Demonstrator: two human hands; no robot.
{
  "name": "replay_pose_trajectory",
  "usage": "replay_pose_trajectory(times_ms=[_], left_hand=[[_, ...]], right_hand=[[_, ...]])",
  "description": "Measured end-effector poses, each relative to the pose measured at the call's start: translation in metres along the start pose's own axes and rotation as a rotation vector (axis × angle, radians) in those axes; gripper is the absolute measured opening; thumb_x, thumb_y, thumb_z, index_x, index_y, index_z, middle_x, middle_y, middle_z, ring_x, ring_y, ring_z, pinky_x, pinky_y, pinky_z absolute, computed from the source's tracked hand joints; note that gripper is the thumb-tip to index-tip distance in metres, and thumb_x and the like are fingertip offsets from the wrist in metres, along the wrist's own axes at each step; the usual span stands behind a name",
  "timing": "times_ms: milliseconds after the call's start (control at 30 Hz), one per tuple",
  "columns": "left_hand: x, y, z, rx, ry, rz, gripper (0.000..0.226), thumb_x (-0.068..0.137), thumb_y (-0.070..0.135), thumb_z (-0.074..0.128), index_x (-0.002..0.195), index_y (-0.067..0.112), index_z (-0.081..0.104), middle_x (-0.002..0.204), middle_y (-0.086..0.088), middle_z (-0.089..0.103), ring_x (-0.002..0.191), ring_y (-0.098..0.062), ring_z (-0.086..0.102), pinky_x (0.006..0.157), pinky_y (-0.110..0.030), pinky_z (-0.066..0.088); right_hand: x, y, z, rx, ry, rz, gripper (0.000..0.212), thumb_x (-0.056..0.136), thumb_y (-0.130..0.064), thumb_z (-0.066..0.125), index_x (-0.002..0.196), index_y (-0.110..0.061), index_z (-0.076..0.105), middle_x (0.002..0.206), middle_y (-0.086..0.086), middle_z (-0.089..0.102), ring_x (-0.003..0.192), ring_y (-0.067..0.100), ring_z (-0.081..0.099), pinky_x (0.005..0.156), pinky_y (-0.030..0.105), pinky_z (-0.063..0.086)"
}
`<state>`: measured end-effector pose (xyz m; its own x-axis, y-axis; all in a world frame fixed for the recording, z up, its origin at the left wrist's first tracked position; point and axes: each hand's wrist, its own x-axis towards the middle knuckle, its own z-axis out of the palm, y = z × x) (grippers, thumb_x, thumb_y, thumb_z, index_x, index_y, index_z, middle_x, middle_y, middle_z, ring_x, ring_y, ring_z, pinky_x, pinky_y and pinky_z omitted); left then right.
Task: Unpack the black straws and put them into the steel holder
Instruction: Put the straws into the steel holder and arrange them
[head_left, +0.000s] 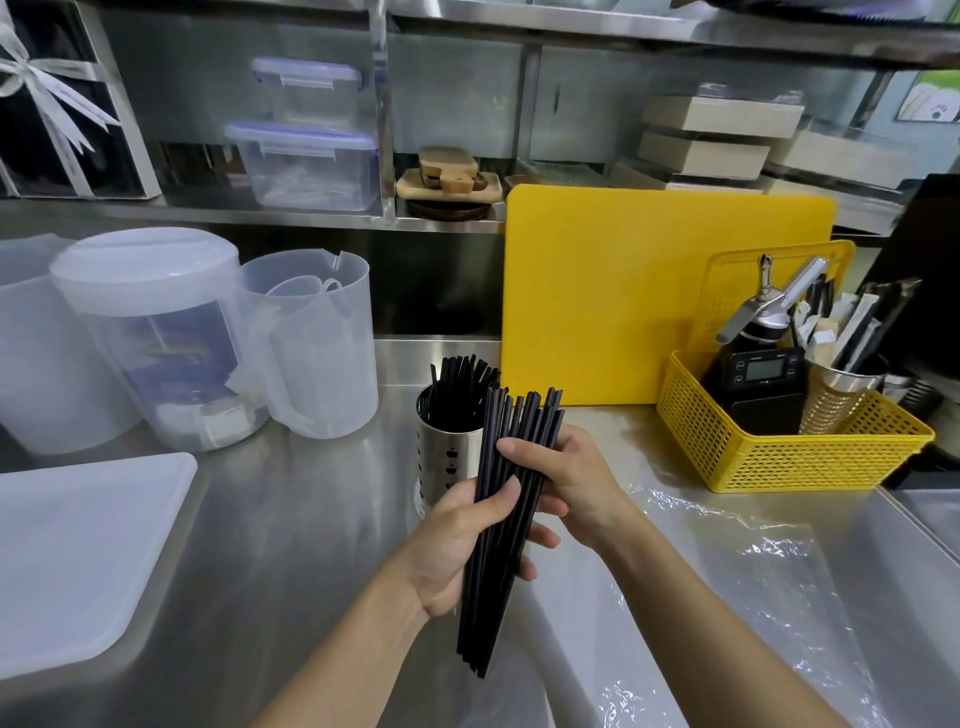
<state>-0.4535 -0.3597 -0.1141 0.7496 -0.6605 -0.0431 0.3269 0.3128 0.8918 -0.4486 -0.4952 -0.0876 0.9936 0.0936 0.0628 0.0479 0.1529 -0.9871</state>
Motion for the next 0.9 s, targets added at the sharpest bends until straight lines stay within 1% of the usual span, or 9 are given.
replay_pose_trajectory(times_ms=[133,267,367,500,567,667,767,833,900], left_hand=[[0.001,-0.003,-0.003,-0.02,-0.001,-0.001,0.029,0.086,0.025,0.05,0.106,0.006,0.06,0.089,-0.007,0.071,0.068,-0.018,0.064,0.046,-0.026,0.048],[0.001,-0.004,-0.005,-0.028,0.0,-0.019,0.028,0.085,0.02,0.053,0.108,0.004,0.058,0.089,-0.008,0.071,0.063,-0.016,0.061,0.044,-0.024,0.046],[0.001,-0.005,-0.007,-0.063,-0.001,-0.037,0.029,0.084,0.019,0.054,0.109,0.004,0.056,0.088,-0.008,0.071,0.059,-0.014,0.057,0.044,-0.022,0.043],[0.001,-0.006,-0.008,-0.036,0.003,-0.042,0.03,0.084,0.024,0.054,0.107,0.004,0.058,0.089,-0.008,0.071,0.061,-0.014,0.057,0.044,-0.024,0.045],[0.002,-0.005,-0.007,-0.049,0.005,-0.05,0.031,0.085,0.028,0.053,0.104,0.004,0.058,0.087,-0.007,0.07,0.058,-0.013,0.055,0.043,-0.023,0.044],[0.002,-0.005,-0.006,-0.086,0.014,-0.069,0.032,0.086,0.035,0.054,0.096,0.005,0.057,0.08,-0.005,0.067,0.05,-0.011,0.047,0.038,-0.019,0.037],[0.001,-0.006,-0.005,-0.078,0.011,-0.08,0.027,0.085,0.03,0.051,0.095,0.005,0.056,0.079,-0.004,0.067,0.048,-0.009,0.045,0.037,-0.017,0.035],[0.001,-0.007,-0.004,-0.075,0.009,-0.083,0.029,0.084,0.031,0.053,0.098,0.005,0.055,0.078,-0.004,0.067,0.048,-0.009,0.046,0.037,-0.017,0.036],[0.001,-0.007,-0.002,-0.064,0.033,-0.089,0.035,0.083,0.035,0.052,0.1,0.005,0.054,0.077,-0.003,0.068,0.049,-0.01,0.046,0.037,-0.018,0.035]], right_hand=[[0.002,0.002,0.0,0.023,-0.014,0.012,0.013,0.085,0.0,0.057,0.072,0.0,0.058,0.061,0.012,0.061,0.027,0.005,0.039,0.027,0.014,0.024],[0.001,0.003,0.001,0.042,0.0,0.039,0.02,0.084,0.002,0.058,0.066,-0.005,0.056,0.056,0.006,0.062,0.028,0.004,0.041,0.027,0.014,0.022],[0.001,0.002,0.002,0.043,0.024,0.046,0.017,0.083,0.004,0.058,0.068,-0.004,0.055,0.057,0.006,0.06,0.03,0.004,0.045,0.027,0.014,0.022],[0.0,0.001,0.003,0.057,0.037,0.038,0.018,0.083,0.004,0.057,0.067,-0.003,0.053,0.053,0.005,0.059,0.028,0.004,0.044,0.028,0.013,0.022],[0.001,0.003,0.003,0.05,0.044,0.035,0.017,0.083,0.003,0.057,0.067,-0.004,0.055,0.052,0.004,0.059,0.029,0.005,0.044,0.029,0.014,0.023],[0.002,0.008,0.003,0.015,0.047,0.017,0.016,0.082,-0.002,0.061,0.068,-0.009,0.06,0.055,0.003,0.061,0.041,0.015,0.048,0.035,0.02,0.028],[0.002,0.011,0.002,0.023,0.032,0.038,0.007,0.079,-0.009,0.066,0.073,-0.01,0.064,0.065,0.007,0.065,0.052,0.02,0.055,0.039,0.023,0.034],[0.001,0.011,0.003,0.013,0.063,0.068,0.005,0.08,-0.011,0.067,0.078,-0.007,0.064,0.074,0.012,0.069,0.062,0.023,0.063,0.037,0.022,0.036],[0.001,0.012,0.004,0.021,0.096,0.085,0.005,0.081,-0.009,0.065,0.079,-0.005,0.063,0.076,0.015,0.07,0.056,0.02,0.064,0.032,0.019,0.03]])
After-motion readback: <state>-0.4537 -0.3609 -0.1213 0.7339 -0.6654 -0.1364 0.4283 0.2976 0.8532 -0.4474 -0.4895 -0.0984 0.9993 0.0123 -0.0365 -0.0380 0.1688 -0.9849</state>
